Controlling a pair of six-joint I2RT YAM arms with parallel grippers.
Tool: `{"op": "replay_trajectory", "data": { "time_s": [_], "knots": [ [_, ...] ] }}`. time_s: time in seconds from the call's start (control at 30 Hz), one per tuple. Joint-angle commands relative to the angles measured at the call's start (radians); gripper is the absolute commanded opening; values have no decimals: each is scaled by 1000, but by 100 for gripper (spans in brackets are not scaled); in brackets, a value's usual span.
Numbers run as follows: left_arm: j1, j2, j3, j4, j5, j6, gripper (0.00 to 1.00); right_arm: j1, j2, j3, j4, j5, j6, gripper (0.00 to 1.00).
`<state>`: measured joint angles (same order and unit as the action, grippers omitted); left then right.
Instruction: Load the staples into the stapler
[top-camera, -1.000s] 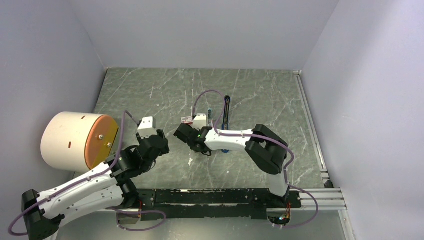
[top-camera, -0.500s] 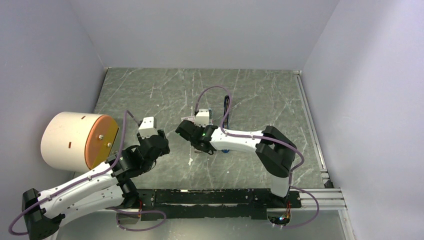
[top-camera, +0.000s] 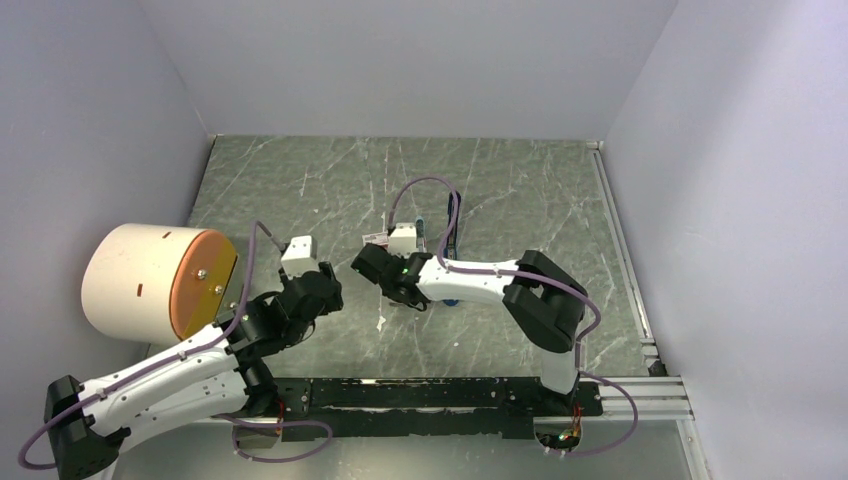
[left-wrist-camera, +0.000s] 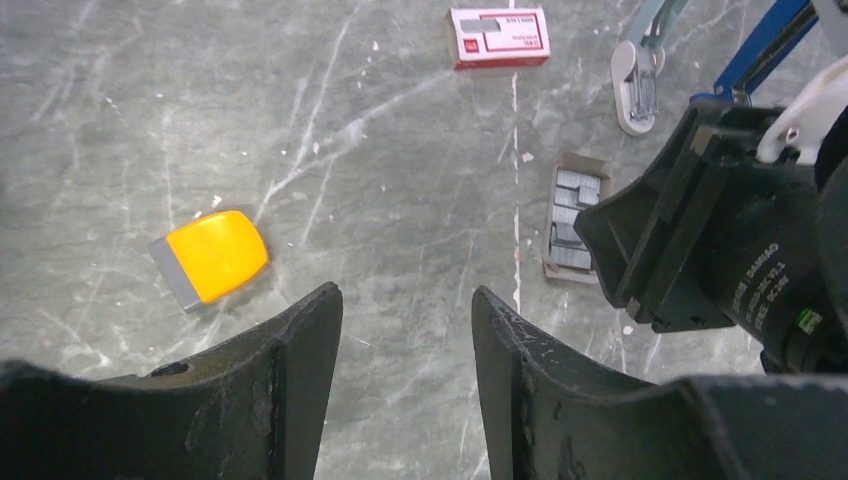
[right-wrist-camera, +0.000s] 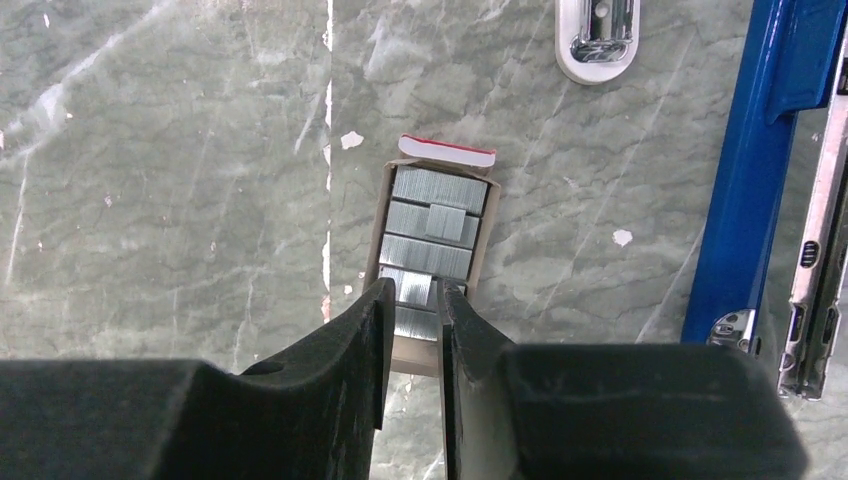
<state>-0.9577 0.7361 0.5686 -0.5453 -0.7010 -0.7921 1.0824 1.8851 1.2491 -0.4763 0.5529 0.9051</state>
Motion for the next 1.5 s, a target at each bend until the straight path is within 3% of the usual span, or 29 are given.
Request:
{"op": "replay_trajectory", "data": {
  "time_s": [0.0,0.2,0.43,0.63,0.8,1.07,1.33,1.47],
  "knots": [
    [-4,10,-39,80,98,-24,56,-24,-5,7,20,31,-19,26],
    [-3,61,-115,222,267,-59,61,-70,-12,27,38,27,-91,40],
    [-3,146,-165,346,365,-128,82,-145,10,32,93,-49,-209,55],
    [17,221,-176,450,424,-146,93,-174,63,59,130,-141,-266,58],
    [71,300,-203,561,529,-171,92,-186,93,69,161,-199,-308,60],
    [149,403,-242,691,622,-197,79,-188,110,83,78,-154,-316,59],
    [160,467,-225,730,664,-192,85,-188,37,-10,38,-161,-287,51],
    [162,509,-204,731,671,-183,82,-189,0,-59,34,-175,-257,48]
  ]
}}
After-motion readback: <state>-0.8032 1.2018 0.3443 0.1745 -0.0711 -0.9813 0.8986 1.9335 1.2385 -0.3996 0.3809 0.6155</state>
